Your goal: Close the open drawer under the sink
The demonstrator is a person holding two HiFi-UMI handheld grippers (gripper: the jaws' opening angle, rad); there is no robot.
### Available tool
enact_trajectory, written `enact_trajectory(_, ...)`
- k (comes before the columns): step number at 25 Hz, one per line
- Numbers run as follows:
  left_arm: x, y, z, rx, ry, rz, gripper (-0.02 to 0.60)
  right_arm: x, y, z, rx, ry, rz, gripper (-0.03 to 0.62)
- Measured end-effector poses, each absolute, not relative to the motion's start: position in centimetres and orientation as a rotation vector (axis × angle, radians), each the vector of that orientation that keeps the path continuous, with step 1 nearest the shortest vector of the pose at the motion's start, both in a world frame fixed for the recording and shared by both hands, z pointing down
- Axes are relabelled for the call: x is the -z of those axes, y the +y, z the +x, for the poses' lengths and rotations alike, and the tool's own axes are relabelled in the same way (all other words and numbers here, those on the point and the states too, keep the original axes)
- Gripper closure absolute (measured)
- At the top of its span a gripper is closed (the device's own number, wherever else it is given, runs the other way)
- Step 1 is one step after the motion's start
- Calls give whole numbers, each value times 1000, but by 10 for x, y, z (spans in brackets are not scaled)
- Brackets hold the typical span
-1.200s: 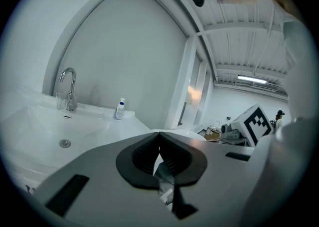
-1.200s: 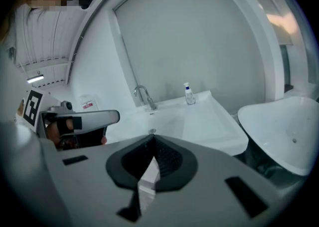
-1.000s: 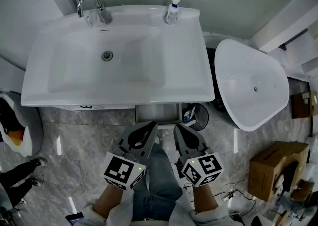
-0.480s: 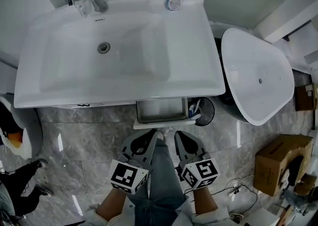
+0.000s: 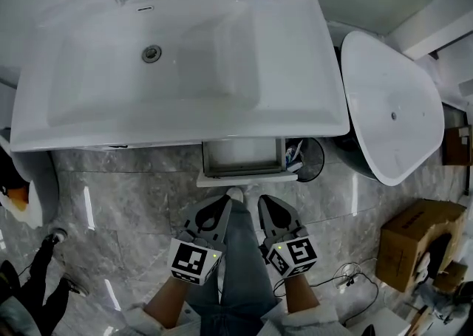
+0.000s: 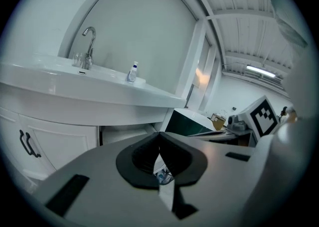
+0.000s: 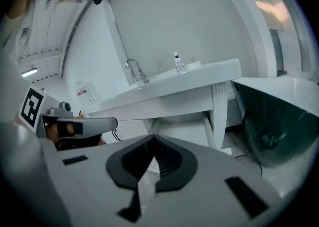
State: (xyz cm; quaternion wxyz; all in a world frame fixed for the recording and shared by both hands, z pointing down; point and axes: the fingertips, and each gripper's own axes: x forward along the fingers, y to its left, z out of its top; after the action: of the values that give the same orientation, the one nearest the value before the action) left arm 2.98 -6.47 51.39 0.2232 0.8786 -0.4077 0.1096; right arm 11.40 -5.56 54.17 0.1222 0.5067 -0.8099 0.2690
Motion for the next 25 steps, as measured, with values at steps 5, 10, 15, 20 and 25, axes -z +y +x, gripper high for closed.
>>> enact_trajectory(5, -541, -60, 31, -332, -1140, 2435, 565, -564, -52, 114, -748, -2400, 1465, 583)
enact_trajectory(10, -570, -57, 29, -379, -1130, 2425, 565, -591, -54, 117, -716, -2376, 1483, 585)
enact_trajectory(15, -597, -53, 21, -437, -1133, 2421, 565, -622, -52, 125, -711, -2292, 1496, 585)
enact_trajectory(20, -618, -51, 29, -503, -1114, 2455, 565, -642, -55, 133, -657, -2232, 1549, 585)
enact_trajectory(25, -632, -56, 35, -526, -1118, 2459, 565, -651, -58, 129, -624, -2226, 1543, 585)
